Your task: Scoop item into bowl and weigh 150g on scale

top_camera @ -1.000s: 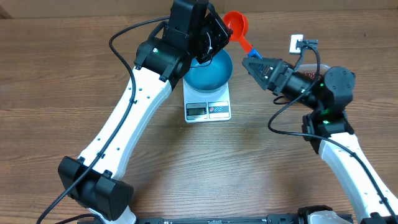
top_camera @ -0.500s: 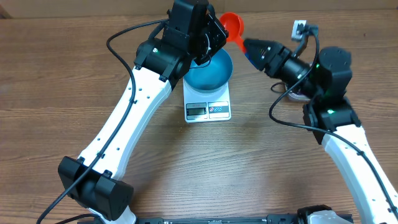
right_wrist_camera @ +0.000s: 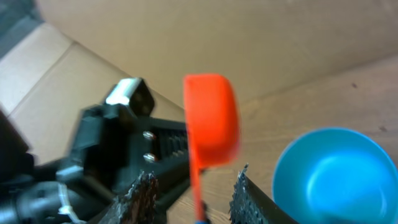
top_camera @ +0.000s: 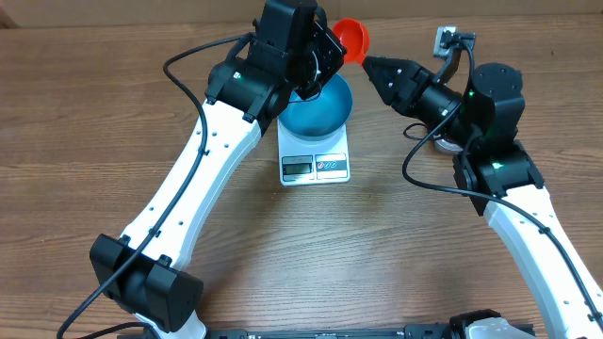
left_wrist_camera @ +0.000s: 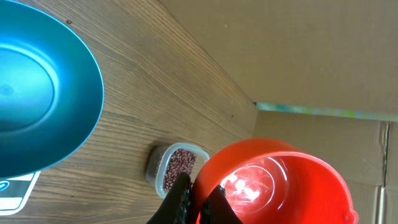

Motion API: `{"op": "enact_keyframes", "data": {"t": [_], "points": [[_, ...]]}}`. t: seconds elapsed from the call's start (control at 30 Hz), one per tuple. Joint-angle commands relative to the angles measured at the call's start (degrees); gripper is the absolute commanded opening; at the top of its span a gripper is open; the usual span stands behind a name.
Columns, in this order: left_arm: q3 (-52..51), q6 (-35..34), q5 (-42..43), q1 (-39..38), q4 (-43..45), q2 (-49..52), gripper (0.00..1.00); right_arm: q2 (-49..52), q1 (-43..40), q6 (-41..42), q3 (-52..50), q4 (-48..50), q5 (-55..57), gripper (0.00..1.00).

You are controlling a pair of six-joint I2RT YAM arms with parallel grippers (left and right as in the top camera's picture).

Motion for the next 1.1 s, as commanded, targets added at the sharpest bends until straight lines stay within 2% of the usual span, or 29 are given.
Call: {"op": "enact_keyframes", "data": {"t": [0.0,0.37,0.47,0.63,0.67,0.77,0.8,0.87,0.97,1.0,1.07], "points": [[0.4,-2.0,0.5,-0.3,0.5,0.4,0.04,0.4,0.2,1.0,1.0,-1.5,3.5,0.41],[0.4,-2.0,0.7,-0.4,0.2,0.4,0.04,0.4,0.3,0.9,1.0,0.2,2.4,0.39],[0.4,-2.0,1.3,-0.4,0.2,0.4,0.04,0.4,0.3,0.9,1.0,0.2,2.4,0.31],[0.4,-2.0,1.6,-0.4,0.2,0.4,0.06,0.4,0.3,1.0,1.0,0.5,2.4,0.26],[0.4,-2.0,1.7,-0.4,0.2,0.4,0.06,0.4,0.3,1.0,1.0,0.5,2.4,0.23],[0.4,-2.0,2.2,-0.4,0.2,0.4,0.08,0.4,0.3,1.1,1.0,0.5,2.3,0.06],[0.4,-2.0,2.2,-0.4,0.2,0.4,0.10,0.4,0.3,1.4,1.0,0.5,2.3,0.04],[0.4,-2.0,2.2,-0.4,0.2,0.4,0.18,0.4,0.3,2.1,1.0,0.6,2.3,0.04],[0.4,-2.0,2.2,-0.4,0.2,0.4,0.44,0.4,0.3,2.0,1.0,0.5,2.3,0.04],[0.4,-2.0,2.2,-0.3,0.2,0.4,0.58,0.4,0.3,2.0,1.0,0.5,2.3,0.04],[0.4,-1.6,2.2,-0.2,0.5,0.4,0.71,0.4,0.1,1.7,1.0,0.1,2.5,0.04]]}}
